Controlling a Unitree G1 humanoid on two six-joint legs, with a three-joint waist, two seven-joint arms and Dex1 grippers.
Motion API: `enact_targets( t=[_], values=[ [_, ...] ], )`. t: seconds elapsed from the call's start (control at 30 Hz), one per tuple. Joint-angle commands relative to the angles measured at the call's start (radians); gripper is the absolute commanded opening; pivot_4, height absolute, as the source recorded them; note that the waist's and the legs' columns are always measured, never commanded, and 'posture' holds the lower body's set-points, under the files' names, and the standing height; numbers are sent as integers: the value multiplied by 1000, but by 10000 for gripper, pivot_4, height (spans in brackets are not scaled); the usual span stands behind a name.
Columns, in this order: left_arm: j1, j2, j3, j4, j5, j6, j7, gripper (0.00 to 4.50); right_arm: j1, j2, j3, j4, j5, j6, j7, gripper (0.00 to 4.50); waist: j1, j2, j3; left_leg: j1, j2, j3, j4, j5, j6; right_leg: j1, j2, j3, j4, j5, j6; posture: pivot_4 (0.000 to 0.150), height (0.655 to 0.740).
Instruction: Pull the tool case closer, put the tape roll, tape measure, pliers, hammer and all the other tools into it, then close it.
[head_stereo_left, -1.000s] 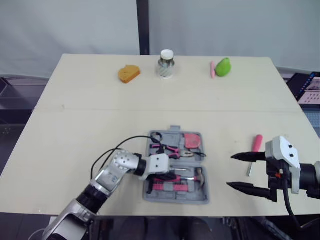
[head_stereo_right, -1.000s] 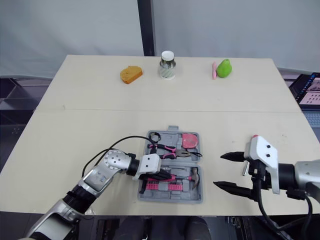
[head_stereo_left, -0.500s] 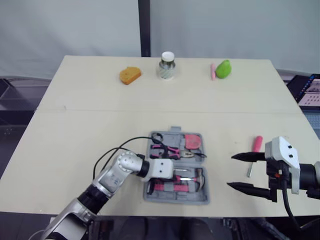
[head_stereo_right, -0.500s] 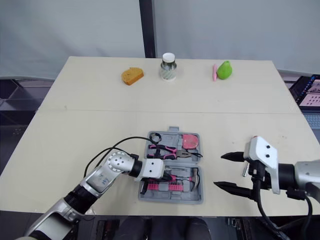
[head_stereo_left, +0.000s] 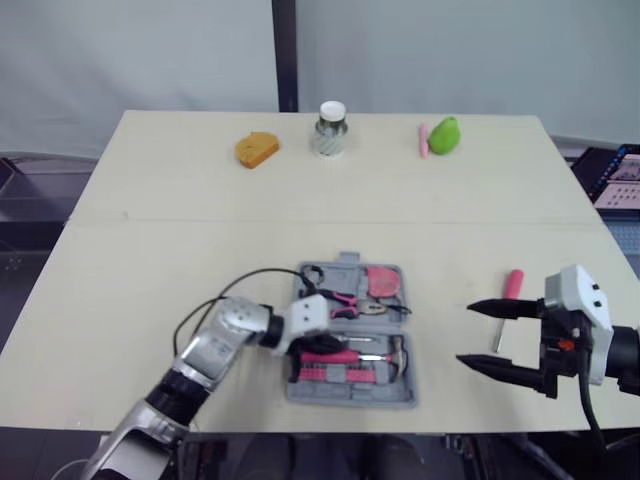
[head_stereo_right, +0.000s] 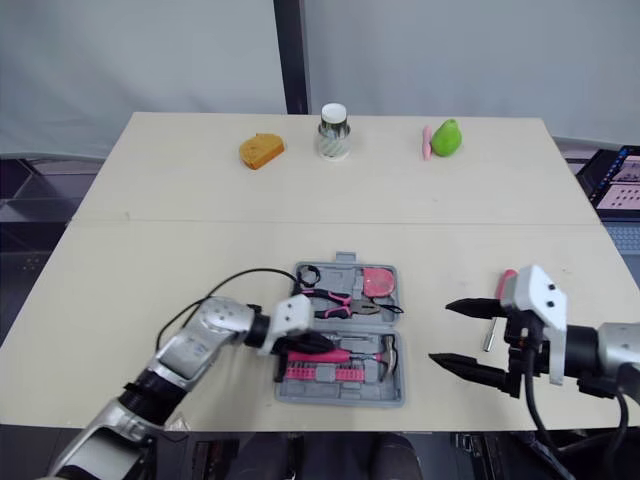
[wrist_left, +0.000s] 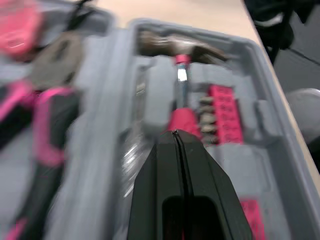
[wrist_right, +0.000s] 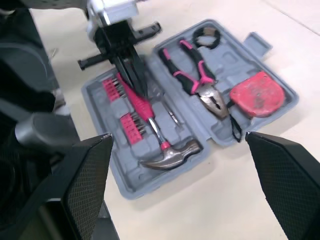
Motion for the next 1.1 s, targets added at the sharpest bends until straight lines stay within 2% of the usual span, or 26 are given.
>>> enact_targets(
  t=[0.03, 0.23, 0.27, 0.4, 0.6, 0.8, 1.1],
  values=[
    [-1, 47, 200, -116, -130, 115, 36, 12332, 23, 29, -80, 126, -12, -19, -1, 45000, 2, 0, 0, 0, 0, 0, 0, 0, 0, 0, 0, 0, 0, 0, 0, 1500, 7400],
    [123, 188, 519, -169, -207, 192, 125, 42016, 42, 59, -91, 451, -137, -162, 9, 45000, -11, 0, 1, 1, 0, 1, -3, 0, 0, 0, 0, 0, -1, 0, 0, 1500, 7400],
    [157, 206, 575, -166, -214, 192, 141, 44130, 35, 67, -85, 500, -159, -194, 1, 45000, -17, 0, 1, 1, 0, 1, -3, 0, 0, 0, 0, 0, -1, 0, 0, 1500, 7400],
    [350, 219, 822, -169, -248, 173, 206, 44130, -33, 115, -80, 702, -235, -324, -63, 45000, -31, 2, 1, 1, 0, 1, -4, 0, 0, -1, 0, 1, -2, 0, 0, 1500, 7400],
    [528, 148, 979, -87, -236, 37, 308, 44130, -124, 203, -63, 875, -324, -486, -210, 45000, -25, 2, 2, 2, 1, 2, -4, 0, 0, 0, 0, 1, -3, 0, 0, 1500, 7400],
    [591, 83, 982, -85, -229, -39, 391, 44130, -173, 264, -20, 948, -360, -579, -248, 45000, -27, 3, 2, 2, 0, 2, -4, 0, -1, 0, -1, 1, -3, 0, 0, 1500, 7400],
    [589, 70, 955, -52, -246, -83, 438, 44130, -192, 206, 58, 982, -385, -606, -167, 45000, -29, 3, 2, 2, 1, 3, -5, 0, -1, -1, -1, 2, -3, 0, 0, 1500, 7400]
  ],
)
